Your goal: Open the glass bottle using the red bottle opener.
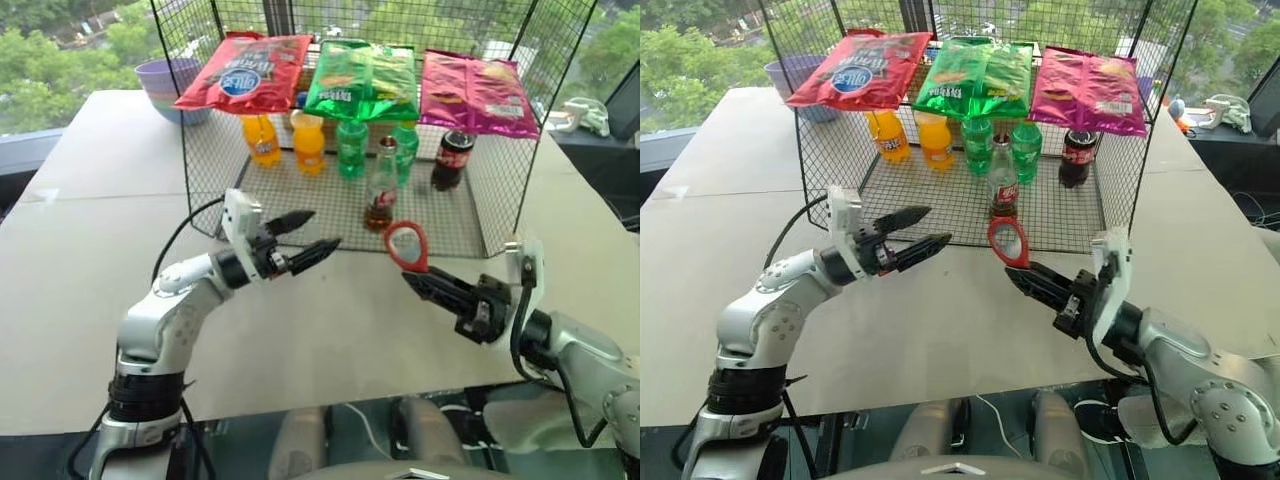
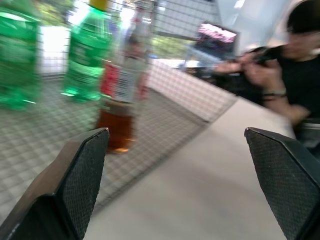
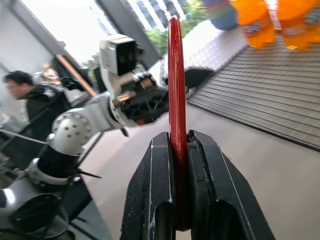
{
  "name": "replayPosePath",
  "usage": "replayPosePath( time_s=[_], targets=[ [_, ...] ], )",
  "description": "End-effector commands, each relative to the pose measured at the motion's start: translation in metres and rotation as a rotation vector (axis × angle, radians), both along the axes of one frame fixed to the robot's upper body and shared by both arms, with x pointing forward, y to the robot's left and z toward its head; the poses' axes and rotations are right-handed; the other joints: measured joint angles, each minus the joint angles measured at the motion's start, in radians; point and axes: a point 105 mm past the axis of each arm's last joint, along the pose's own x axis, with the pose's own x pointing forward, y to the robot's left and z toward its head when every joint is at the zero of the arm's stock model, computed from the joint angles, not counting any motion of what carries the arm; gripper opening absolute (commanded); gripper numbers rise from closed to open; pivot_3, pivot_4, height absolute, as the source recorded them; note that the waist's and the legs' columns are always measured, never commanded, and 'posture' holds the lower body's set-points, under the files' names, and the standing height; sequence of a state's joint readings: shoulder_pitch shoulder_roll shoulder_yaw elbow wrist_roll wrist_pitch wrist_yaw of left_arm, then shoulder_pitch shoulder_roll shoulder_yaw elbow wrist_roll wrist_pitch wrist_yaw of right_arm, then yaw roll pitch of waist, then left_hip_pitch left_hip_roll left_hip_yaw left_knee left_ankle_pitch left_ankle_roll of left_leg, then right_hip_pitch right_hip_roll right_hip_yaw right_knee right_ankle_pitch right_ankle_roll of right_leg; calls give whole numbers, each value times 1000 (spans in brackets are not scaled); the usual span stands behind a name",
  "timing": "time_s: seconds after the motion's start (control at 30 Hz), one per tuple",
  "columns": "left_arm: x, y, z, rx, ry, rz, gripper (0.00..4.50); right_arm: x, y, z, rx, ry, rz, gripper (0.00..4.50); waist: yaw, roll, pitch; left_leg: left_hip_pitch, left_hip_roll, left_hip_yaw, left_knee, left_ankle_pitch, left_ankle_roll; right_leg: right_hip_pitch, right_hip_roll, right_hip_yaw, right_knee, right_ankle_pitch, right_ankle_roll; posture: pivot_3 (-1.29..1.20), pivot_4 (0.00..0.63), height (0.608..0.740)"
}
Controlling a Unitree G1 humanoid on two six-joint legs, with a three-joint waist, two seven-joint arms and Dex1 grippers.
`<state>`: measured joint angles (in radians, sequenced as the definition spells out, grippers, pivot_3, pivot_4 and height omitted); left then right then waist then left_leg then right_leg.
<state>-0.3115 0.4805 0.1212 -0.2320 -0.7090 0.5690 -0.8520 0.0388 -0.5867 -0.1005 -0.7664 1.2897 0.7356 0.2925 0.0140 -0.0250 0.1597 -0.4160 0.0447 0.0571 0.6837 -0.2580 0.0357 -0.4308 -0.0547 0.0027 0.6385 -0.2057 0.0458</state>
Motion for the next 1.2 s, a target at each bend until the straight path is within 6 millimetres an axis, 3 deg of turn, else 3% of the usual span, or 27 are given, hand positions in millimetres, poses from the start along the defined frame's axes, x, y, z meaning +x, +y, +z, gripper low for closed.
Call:
replayPosePath(
  time_s=[0.03,0.27,0.57,1.0,1.2],
  targets=[
    [7,2,18,-29,-105,23,4492,-5,0,12,-31,-95,-19,0,-2,0,0,0,0,0,0,0,0,0,0,0,0,0,0,0,150,740],
    [33,-5,9,72,-167,129,4492,0,-1,-1,-128,-123,-100,0,4,0,0,0,-1,1,-1,0,0,0,1,0,0,0,0,0,150,740],
    [61,-56,4,134,-211,73,4492,-1,-4,0,-147,-164,-217,0,0,-1,0,-1,-2,2,0,0,0,0,1,0,-1,0,0,0,150,740],
    [101,-91,-6,162,-171,62,4492,-10,-11,4,-170,-177,-319,0,0,-1,0,-2,-2,3,0,0,1,1,1,0,-2,0,1,0,150,740],
    [105,-95,-9,148,-175,48,2567,-13,-13,3,-176,-169,-345,0,0,-2,1,-2,-2,2,0,0,1,1,1,-1,-2,0,1,0,150,740]
  ],
)
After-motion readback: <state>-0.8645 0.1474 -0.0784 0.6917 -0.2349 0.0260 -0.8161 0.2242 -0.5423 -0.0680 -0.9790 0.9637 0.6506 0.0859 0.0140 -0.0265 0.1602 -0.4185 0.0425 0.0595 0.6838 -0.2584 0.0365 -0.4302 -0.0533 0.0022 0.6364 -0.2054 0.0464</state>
